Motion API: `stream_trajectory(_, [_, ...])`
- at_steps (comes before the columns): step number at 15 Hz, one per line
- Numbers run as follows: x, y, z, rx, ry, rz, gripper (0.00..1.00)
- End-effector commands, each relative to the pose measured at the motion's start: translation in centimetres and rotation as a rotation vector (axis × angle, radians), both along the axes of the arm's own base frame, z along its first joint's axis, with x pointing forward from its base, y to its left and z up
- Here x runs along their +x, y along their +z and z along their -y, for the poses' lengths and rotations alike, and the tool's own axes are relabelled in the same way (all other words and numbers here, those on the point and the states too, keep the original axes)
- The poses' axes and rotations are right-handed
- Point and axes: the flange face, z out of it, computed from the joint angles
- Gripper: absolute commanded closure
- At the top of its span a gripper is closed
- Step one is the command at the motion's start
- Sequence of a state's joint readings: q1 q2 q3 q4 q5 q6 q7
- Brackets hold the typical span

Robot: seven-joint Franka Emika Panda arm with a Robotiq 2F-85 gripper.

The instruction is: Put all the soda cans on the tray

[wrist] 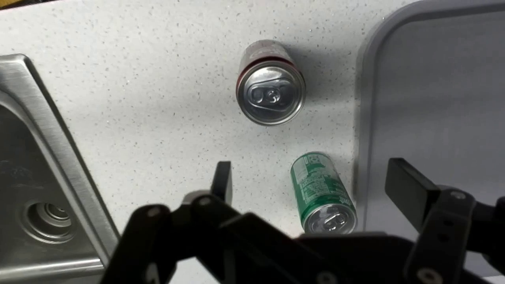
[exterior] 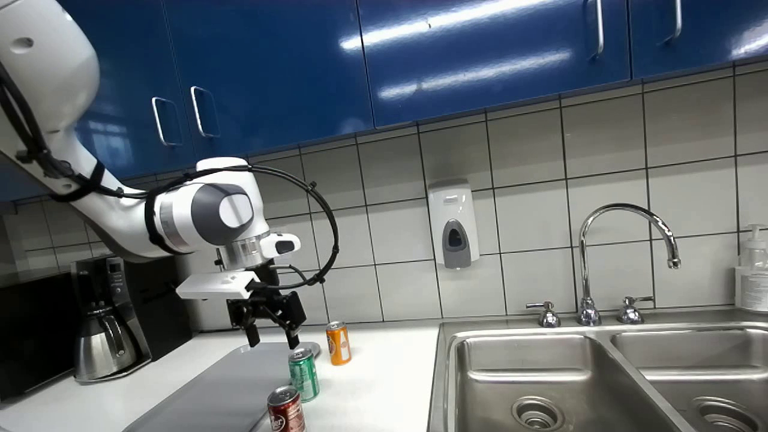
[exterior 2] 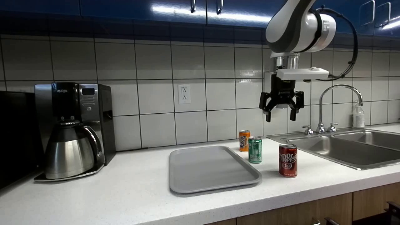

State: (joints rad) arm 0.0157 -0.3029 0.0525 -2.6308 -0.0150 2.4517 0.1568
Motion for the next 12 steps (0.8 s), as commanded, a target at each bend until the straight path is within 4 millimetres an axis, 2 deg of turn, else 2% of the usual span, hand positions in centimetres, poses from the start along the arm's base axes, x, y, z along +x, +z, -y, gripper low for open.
stream_trajectory(1, [0.3, -0.9, 0.5, 0.013, 0.043, -0.01, 0.0])
stream_trajectory(7, [0.0, -2.4, 0.8, 0.0, 0.077, -0.05, 0.0])
stream_trajectory(12, [-0.4, -4.5, 1.0, -0.009, 0.084, -0.096, 0.0])
